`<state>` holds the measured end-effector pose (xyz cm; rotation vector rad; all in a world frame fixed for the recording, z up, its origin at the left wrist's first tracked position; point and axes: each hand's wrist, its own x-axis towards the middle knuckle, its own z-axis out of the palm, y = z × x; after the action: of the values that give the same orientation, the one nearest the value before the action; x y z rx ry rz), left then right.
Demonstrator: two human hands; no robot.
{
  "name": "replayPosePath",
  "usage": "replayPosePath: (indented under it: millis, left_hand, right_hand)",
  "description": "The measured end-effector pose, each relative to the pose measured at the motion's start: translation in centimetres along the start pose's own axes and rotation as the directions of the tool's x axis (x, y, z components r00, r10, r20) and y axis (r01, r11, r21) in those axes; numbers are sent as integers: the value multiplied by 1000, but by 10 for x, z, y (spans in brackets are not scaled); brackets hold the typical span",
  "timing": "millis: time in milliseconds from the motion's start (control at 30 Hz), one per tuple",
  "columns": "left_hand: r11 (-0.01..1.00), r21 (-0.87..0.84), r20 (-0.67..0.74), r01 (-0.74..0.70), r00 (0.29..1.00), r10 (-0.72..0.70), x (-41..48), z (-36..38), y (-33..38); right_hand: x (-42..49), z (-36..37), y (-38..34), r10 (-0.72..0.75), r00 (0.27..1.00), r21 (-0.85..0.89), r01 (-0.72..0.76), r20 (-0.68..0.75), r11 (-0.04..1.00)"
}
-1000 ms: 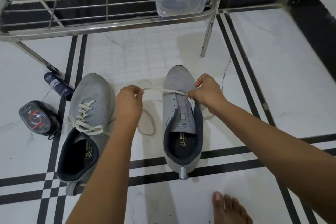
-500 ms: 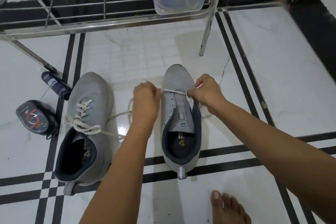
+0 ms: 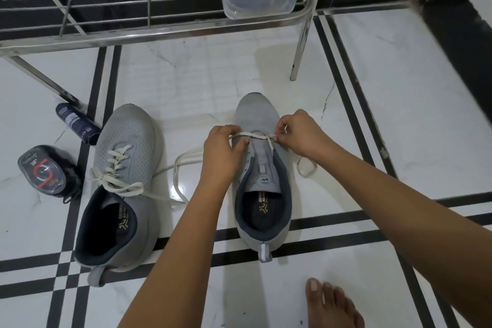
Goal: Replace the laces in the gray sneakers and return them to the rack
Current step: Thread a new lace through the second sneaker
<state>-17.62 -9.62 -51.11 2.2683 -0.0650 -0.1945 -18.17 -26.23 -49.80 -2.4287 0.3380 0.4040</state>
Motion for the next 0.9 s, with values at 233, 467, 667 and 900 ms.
replayPosePath:
  millis: [233,467,667,900]
  left_hand:
    - [1000,-8,35,24,999,-23,-4,10,6]
    - [1000,19,12,-1,1000,1,-4,11,5]
    - [966,249,290,70,946,-144,25,-18,2]
    - [999,16,456,49,889,-51,34,-49,17]
  right_hand:
    - [2,-8,-4,57,997,138,-65,57,988]
    - [0,-15,1,107,990,149,-120,93,981]
    - [-1,-21,-9,-17,999,-4,17,47,1000]
    - [1,-12,-46,-225,941,216,171,253,961]
